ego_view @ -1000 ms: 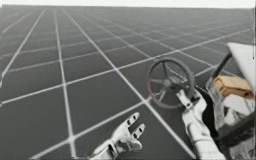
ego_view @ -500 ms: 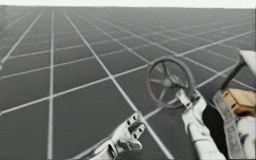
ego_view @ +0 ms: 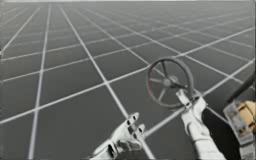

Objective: Pick up and drop off the object

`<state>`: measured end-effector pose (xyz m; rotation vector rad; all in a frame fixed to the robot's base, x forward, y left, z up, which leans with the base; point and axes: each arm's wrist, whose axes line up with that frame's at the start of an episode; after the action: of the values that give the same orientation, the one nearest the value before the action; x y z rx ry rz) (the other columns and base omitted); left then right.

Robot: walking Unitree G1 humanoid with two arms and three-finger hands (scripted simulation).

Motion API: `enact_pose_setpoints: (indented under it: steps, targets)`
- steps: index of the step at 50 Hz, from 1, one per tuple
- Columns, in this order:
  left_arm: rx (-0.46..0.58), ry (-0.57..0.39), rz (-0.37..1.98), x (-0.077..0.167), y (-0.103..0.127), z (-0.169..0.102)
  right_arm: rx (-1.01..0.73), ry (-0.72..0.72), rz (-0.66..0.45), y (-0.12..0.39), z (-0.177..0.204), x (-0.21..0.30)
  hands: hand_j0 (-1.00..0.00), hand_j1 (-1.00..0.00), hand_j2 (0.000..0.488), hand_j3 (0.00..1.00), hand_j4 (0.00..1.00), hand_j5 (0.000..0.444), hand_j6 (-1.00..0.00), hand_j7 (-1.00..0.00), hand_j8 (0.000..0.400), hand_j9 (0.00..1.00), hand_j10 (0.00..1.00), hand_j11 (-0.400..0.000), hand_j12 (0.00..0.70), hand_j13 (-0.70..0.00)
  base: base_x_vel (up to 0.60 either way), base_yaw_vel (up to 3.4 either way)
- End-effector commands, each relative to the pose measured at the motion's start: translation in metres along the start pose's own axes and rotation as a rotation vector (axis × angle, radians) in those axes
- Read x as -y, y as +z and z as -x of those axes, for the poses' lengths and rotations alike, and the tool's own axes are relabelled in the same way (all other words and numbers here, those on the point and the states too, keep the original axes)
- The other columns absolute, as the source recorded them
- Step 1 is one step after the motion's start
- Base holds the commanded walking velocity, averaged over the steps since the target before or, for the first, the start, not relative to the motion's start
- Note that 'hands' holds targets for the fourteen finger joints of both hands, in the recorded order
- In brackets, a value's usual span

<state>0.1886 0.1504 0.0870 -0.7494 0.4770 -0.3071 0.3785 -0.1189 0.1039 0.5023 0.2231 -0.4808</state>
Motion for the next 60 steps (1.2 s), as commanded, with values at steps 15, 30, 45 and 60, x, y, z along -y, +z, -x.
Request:
enact_pose_setpoints:
  steps: [15,30,45,60]
  targets:
    - [0.001,-0.01,-0.023,0.0062,0.0022,-0.0009,0.03,0.009,-0.036,0.0104,0.0002,0.0016,0.0,0.0,0.0,1.0,1.0,0.0,0.0,0.0,0.0,1.0,1.0,-0.4,0.0,-0.7,0.34,0.03]
    - [0.001,-0.01,-0.023,0.0062,0.0022,-0.0009,0.03,0.009,-0.036,0.0104,0.0002,0.0016,0.0,0.0,0.0,1.0,1.0,0.0,0.0,0.0,0.0,1.0,1.0,-0.4,0.0,-0.7,0.24,-0.18]
    - [0.001,-0.01,-0.023,0.0062,0.0022,-0.0009,0.03,0.009,-0.036,0.0104,0.0002,0.0016,0.0,0.0,0.0,1.0,1.0,0.0,0.0,0.0,0.0,1.0,1.0,-0.4,0.0,-0.7,0.15,-2.52]
    - [0.001,-0.01,-0.023,0.0062,0.0022,-0.0009,0.03,0.009,-0.036,0.0104,0.0002,0.0016,0.0,0.0,0.0,1.0,1.0,0.0,0.0,0.0,0.0,1.0,1.0,-0.4,0.0,-0.7,0.2,-1.55]
